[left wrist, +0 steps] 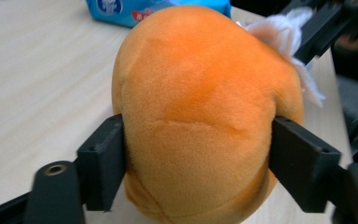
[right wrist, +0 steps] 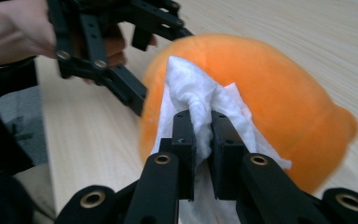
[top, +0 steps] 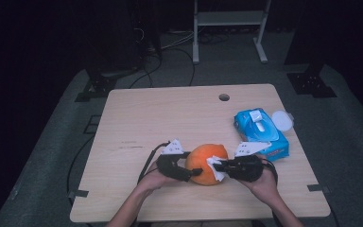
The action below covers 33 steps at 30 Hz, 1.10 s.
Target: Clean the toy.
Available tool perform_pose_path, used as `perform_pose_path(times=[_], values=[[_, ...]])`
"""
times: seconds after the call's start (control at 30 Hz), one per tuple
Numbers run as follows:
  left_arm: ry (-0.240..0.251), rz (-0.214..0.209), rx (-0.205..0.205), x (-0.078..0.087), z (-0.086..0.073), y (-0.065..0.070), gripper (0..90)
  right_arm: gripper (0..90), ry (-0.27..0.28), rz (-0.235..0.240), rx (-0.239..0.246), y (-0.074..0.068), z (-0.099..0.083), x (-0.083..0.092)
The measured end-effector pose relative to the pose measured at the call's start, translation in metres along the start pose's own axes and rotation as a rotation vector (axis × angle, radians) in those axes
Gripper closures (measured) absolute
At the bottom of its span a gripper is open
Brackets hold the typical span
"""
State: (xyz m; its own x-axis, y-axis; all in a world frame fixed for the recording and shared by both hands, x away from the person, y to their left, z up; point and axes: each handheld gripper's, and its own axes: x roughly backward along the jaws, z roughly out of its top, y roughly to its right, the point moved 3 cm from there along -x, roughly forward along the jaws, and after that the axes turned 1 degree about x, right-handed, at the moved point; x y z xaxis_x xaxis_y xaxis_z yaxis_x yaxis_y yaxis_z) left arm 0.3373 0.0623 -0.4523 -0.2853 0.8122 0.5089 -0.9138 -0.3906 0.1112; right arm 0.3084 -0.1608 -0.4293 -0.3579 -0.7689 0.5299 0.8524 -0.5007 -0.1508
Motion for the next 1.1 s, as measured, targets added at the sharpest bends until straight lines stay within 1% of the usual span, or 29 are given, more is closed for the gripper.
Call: perform_pose_path(times=[0.03, 0.07, 0.1, 0.13, 0.2, 0.23, 0.27, 0.33, 0.37, 0.4, 0.43, 0.47, 0.5, 0.53, 0.57, 0.6, 0.67, 0.73, 0.77, 0.8, 0.83, 0.87, 0.93, 0.97, 1.03, 1.1], values=[[0.0, 0.005, -0.026, 0.001, 0.001, 0.002, 27.7, 81.0, 0.006, -0.001, 0.011, -0.001, 0.002, 0.002], [0.003, 0.005, -0.049, 0.001, 0.002, 0.004, 28.6, 81.1, 0.022, -0.02, 0.02, -0.002, 0.004, 0.006], [0.001, 0.008, -0.08, 0.0, 0.003, 0.006, 29.0, 81.1, 0.055, -0.039, 0.016, -0.001, 0.007, 0.01], [-0.001, 0.011, -0.104, -0.002, 0.004, 0.009, 29.0, 81.0, 0.075, -0.051, 0.007, 0.001, 0.01, 0.014], [-0.006, 0.02, -0.115, -0.004, 0.006, 0.013, 27.3, 81.0, 0.066, -0.076, 0.011, 0.005, 0.011, 0.016], [-0.007, 0.027, -0.101, -0.005, 0.006, 0.012, 24.0, 81.0, 0.063, -0.073, 0.003, 0.006, 0.009, 0.015], [-0.003, 0.031, -0.076, -0.005, 0.006, 0.01, 18.8, 81.1, 0.057, -0.074, -0.005, 0.008, 0.006, 0.014], [0.003, 0.034, -0.007, -0.005, 0.004, 0.004, 11.2, 81.1, 0.047, -0.081, -0.016, 0.012, 0.003, 0.014], [-0.003, 0.022, 0.033, -0.005, 0.002, 0.001, 9.4, 81.1, 0.044, -0.089, -0.017, 0.014, 0.001, 0.014], [0.0, -0.006, 0.069, -0.007, 0.001, -0.001, 10.0, 81.1, 0.041, -0.084, -0.028, 0.015, 0.001, 0.014], [0.002, -0.029, 0.079, -0.007, 0.0, -0.001, 15.0, 81.0, 0.041, -0.077, -0.03, 0.014, 0.001, 0.013], [0.008, -0.017, 0.059, -0.008, 0.0, 0.001, 18.8, 81.0, 0.038, -0.073, -0.026, 0.011, 0.002, 0.012], [0.013, -0.005, 0.033, -0.007, 0.001, 0.003, 23.7, 80.9, 0.033, -0.072, -0.01, 0.007, 0.003, 0.009], [0.01, 0.0, 0.009, -0.006, 0.002, 0.005, 26.7, 80.9, 0.033, -0.061, 0.005, 0.002, 0.005, 0.007], [0.01, 0.01, -0.027, -0.004, 0.004, 0.006, 29.1, 80.9, 0.038, -0.043, 0.018, -0.002, 0.007, 0.006], [0.007, 0.016, -0.055, -0.002, 0.006, 0.008, 30.8, 80.9, 0.044, -0.033, 0.032, -0.005, 0.009, 0.007], [0.02, 0.023, -0.092, 0.004, 0.01, 0.01, 33.2, 80.9, 0.054, -0.049, 0.048, -0.007, 0.013, 0.011], [0.025, 0.024, -0.122, 0.009, 0.014, 0.012, 34.3, 81.0, 0.072, -0.068, 0.043, -0.003, 0.015, 0.016], [0.021, 0.025, -0.129, 0.01, 0.014, 0.012, 34.3, 81.0, 0.075, -0.082, 0.035, -0.001, 0.015, 0.018], [0.018, 0.022, -0.126, 0.009, 0.014, 0.013, 34.0, 81.0, 0.072, -0.096, 0.033, 0.002, 0.014, 0.019], [0.018, 0.016, -0.115, 0.007, 0.013, 0.012, 32.8, 81.0, 0.068, -0.095, 0.023, 0.004, 0.012, 0.019], [0.018, 0.021, -0.096, 0.005, 0.012, 0.011, 29.1, 81.0, 0.057, -0.093, 0.016, 0.005, 0.01, 0.018], [0.032, 0.027, -0.032, 0.002, 0.01, 0.006, 19.8, 81.0, 0.025, -0.118, 0.03, 0.007, 0.006, 0.014], [0.032, 0.021, -0.002, 0.002, 0.01, 0.003, 16.5, 81.0, 0.017, -0.116, 0.022, 0.009, 0.005, 0.013], [0.028, 0.015, 0.061, 0.001, 0.007, -0.002, 9.9, 81.0, 0.01, -0.095, 0.001, 0.012, 0.002, 0.011], [0.024, -0.026, 0.121, -0.003, 0.004, -0.005, 9.7, 80.9, 0.005, -0.093, -0.007, 0.013, 0.0, 0.011]])
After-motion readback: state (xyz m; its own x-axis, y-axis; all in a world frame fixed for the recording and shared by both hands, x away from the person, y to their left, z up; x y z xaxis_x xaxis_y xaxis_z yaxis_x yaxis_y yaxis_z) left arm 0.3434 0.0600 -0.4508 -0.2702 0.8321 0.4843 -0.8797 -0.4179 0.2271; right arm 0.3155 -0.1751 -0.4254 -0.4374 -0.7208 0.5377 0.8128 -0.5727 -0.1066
